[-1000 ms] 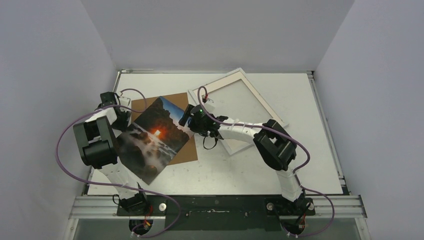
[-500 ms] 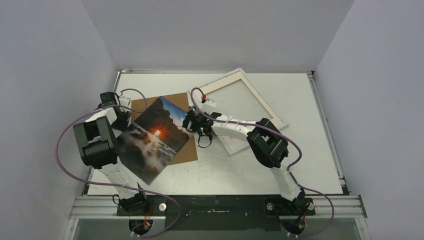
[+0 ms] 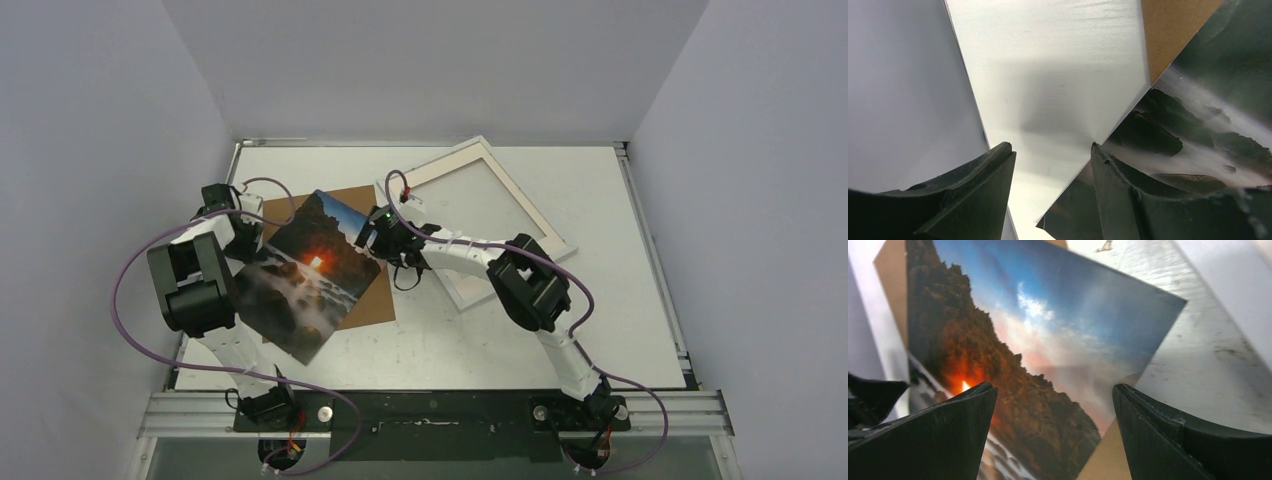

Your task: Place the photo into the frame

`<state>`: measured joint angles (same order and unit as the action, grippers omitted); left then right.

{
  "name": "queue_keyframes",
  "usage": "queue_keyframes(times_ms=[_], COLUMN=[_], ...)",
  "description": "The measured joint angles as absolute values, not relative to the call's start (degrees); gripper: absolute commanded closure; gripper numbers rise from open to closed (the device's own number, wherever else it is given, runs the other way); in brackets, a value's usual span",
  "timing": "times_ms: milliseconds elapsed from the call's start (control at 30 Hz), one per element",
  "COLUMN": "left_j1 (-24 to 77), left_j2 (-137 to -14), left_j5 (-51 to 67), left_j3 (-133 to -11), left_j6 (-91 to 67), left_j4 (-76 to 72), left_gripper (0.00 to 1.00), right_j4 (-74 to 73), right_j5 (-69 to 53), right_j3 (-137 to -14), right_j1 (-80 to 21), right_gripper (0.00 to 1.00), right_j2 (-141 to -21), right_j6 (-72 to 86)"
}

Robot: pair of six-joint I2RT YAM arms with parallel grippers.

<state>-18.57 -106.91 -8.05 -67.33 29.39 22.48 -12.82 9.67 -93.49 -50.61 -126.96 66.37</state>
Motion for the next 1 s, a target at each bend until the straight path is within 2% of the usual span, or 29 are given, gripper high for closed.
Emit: queue_keyframes(times_ms=[467, 1000], left_j1=[-17.0, -15.6], left_j2=[-106.9, -106.4], left_j5=[-8.1, -8.3], left_j3=[-67.3, -66.6], left_j6=[30.8, 30.9], left_j4=[22.7, 22.7], left_gripper=[0.45, 0.45], right_j4=[7.9, 18.2], right_j5=[1.7, -2.5], right_j3=[-84.8, -71.1], right_j1=[-49.5, -49.3], right_gripper=[0.1, 0.1], right_j2=[-126.8, -120.7], right_j6=[73.5, 79.3])
